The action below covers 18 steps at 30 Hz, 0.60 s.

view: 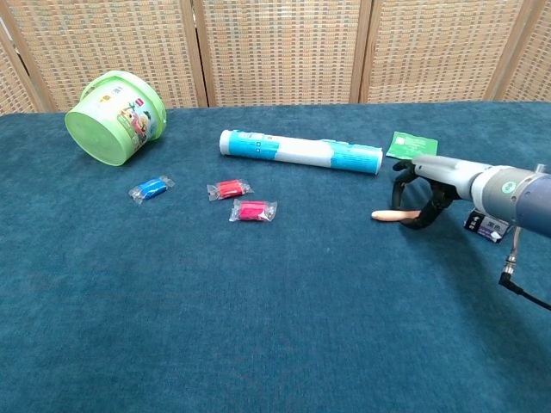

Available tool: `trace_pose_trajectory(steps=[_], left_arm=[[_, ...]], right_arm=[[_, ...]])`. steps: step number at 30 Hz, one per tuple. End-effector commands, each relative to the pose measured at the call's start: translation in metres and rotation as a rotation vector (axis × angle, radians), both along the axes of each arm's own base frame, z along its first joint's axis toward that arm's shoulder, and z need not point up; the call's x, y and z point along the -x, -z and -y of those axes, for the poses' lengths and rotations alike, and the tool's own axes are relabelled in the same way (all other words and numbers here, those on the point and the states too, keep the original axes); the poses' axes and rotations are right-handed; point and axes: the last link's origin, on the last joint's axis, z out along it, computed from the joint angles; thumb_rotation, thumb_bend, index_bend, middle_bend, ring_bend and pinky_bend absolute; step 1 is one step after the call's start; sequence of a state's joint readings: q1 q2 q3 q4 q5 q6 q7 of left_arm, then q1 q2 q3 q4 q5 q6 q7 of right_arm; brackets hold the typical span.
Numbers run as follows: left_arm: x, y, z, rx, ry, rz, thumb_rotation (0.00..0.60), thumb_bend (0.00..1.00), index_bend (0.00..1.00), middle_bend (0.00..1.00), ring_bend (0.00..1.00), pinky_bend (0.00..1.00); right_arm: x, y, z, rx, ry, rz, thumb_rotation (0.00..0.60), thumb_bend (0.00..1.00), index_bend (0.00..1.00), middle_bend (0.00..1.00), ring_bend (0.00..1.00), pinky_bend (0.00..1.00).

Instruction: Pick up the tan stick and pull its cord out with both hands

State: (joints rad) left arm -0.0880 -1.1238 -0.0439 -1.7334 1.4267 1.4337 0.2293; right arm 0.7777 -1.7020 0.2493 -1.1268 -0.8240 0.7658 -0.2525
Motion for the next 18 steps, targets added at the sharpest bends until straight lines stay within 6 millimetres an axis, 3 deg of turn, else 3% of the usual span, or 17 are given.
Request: trace_pose_trajectory(steps=[1, 18], left_arm=[[-0.0002, 0.0002, 0.0000, 0.001, 0.001, 0.000, 0.600, 0.00, 0.00, 0.00, 0.00, 0.00], [-0.0007, 0.0011, 0.0009, 0.003, 0.001, 0.001, 0.600, 0.00, 0.00, 0.00, 0.00, 0.00]], right_arm=[[0.0014, 0.0007, 0.0000, 0.000, 0.003, 0.000, 0.600, 0.50, 0.52, 0.00, 0.00, 0.00], [0.0080, -0.0062, -0.0010, 0.034, -0.009, 0.010, 0.600, 0.62, 0.62, 0.05, 0.00, 0.00]])
